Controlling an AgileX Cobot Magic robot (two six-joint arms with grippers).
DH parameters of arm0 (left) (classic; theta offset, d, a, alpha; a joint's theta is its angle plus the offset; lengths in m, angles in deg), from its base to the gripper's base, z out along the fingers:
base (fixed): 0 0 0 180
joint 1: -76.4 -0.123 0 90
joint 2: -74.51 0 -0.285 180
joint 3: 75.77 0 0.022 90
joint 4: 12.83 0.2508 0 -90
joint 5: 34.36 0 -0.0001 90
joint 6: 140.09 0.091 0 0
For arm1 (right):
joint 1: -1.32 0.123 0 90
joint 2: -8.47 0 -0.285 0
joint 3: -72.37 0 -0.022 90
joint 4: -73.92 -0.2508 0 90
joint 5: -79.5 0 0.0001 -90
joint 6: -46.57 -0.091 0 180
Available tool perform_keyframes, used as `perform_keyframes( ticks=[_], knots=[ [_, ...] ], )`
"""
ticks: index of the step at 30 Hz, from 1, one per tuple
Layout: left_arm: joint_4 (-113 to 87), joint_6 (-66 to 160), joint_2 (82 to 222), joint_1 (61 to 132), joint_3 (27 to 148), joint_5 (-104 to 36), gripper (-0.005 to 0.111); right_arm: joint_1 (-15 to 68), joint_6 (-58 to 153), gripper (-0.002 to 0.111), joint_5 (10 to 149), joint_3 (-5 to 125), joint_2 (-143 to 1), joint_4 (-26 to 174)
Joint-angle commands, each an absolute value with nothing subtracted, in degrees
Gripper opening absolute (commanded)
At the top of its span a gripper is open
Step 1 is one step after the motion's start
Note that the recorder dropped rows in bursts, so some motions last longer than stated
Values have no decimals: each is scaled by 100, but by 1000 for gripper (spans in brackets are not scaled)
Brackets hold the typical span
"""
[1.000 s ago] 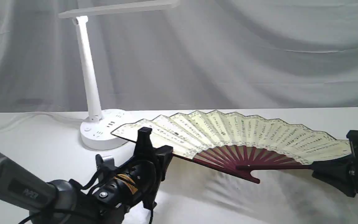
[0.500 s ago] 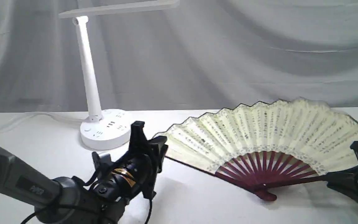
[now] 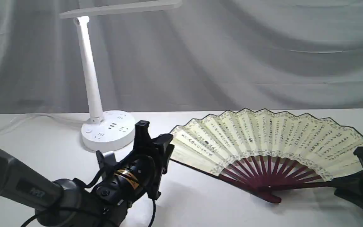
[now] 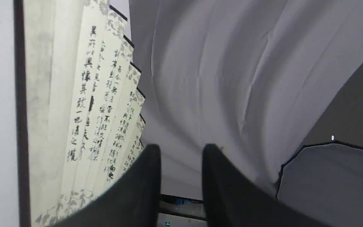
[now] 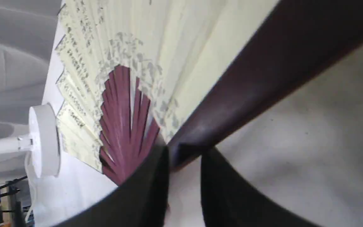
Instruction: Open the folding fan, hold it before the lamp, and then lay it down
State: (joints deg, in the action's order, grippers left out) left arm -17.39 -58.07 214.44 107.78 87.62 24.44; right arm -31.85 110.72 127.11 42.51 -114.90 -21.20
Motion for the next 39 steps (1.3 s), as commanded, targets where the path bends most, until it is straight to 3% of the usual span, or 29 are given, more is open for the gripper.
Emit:
perform_keyframes(
  ticks=[1, 5, 7, 16, 21, 34, 39],
  knots=[
    [-1598, -5834, 21374, 10762, 8781, 2540, 24, -3212, 11157, 39, 12612, 4233, -11489, -1999],
    [-1470, -5834, 21324, 10762, 8781, 2538, 24, -3212, 10826, 58, 12803, 4233, -11489, -1862],
    [-1337, -5834, 21269, 10762, 8781, 2471, 24, -3212, 10704, 60, 12945, 4233, -11489, -1768],
    [-45, -5900, 20560, 10591, 8781, 1076, 24, -3199, 9879, 59, 13138, 4233, -11224, -635],
    [302, -5927, 19967, 10531, 8781, -39, 24, -3105, 9372, 52, 13123, 4233, -10696, -17],
    [2267, -5775, 18209, 10369, 8804, -4776, 24, -3104, 7324, 49, 13163, 4261, -9008, 3065],
    [2035, -4115, 17619, 10369, 8804, -6256, 24, -2931, 6793, 49, 12941, 4261, -8755, 3866]
  ],
)
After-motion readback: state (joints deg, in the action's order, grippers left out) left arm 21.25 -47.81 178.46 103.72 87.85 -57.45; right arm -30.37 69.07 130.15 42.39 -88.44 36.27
